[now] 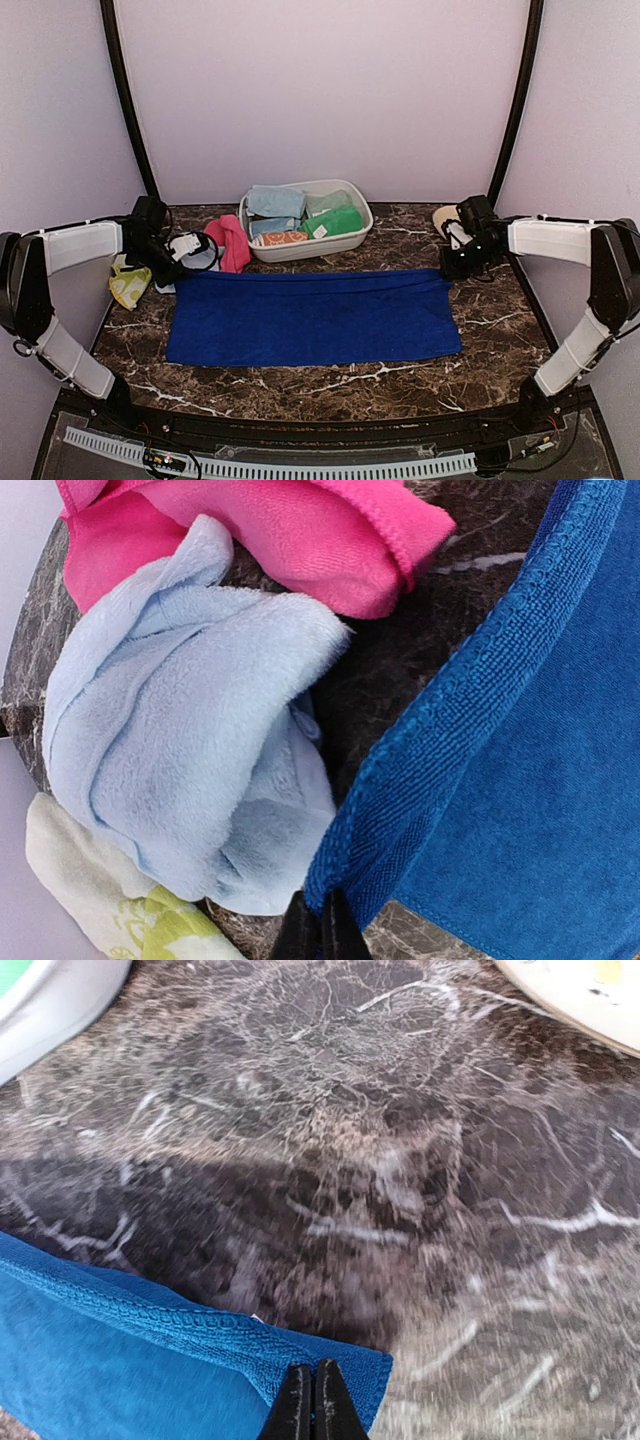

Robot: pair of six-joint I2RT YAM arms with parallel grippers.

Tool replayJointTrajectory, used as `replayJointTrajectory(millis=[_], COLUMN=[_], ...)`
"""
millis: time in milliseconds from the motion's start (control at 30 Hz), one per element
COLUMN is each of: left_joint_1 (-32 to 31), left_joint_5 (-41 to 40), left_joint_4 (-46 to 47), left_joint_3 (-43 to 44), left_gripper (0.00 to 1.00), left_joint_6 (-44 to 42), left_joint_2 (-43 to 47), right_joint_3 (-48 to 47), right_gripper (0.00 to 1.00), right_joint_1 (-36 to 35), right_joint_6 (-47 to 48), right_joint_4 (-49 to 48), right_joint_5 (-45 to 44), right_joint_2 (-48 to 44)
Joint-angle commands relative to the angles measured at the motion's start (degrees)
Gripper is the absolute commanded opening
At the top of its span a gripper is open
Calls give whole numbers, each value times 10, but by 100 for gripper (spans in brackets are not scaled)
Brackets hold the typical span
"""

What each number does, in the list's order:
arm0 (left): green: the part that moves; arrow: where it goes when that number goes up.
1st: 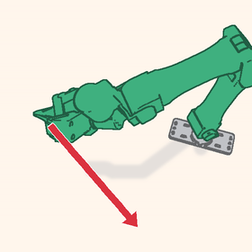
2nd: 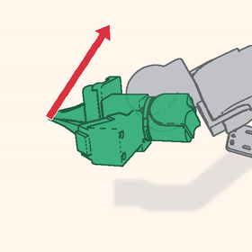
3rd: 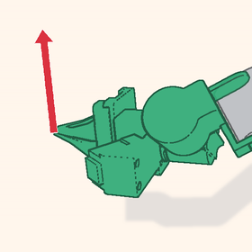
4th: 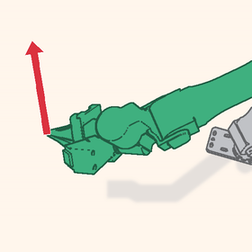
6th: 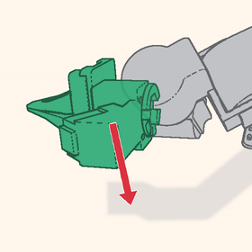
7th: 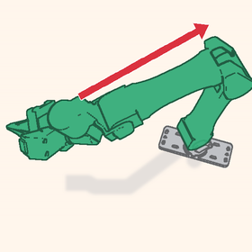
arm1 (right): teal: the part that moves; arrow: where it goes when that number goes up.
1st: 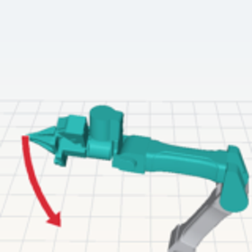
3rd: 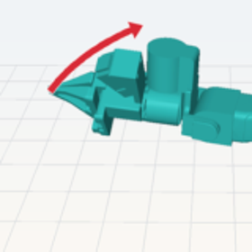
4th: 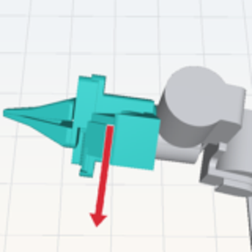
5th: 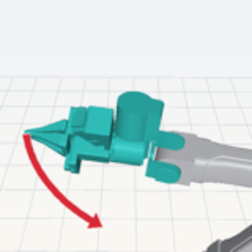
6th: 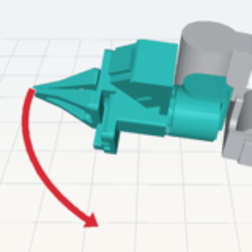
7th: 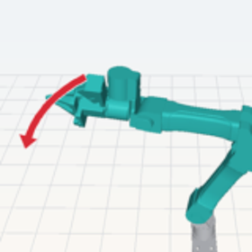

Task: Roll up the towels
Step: Fold the towel at the center of the board.

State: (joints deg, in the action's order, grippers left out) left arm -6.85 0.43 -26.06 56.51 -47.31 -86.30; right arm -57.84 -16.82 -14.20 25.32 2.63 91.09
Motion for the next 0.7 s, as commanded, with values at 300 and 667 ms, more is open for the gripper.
replayJointTrajectory(millis=[300,667], left_joint_1=[4,4], left_joint_5=[92,106], left_joint_4=[-135,-173], left_joint_3=[-48,-128], left_gripper=[0,0], left_joint_6=[-10,-43], left_joint_2=[107,181], right_joint_3=[79,169], right_gripper=[0,0], right_joint_1=[-55,-91], right_joint_6=[-75,-137], right_joint_4=[76,96], right_joint_5=[-18,-40], right_joint_2=[-129,-226])
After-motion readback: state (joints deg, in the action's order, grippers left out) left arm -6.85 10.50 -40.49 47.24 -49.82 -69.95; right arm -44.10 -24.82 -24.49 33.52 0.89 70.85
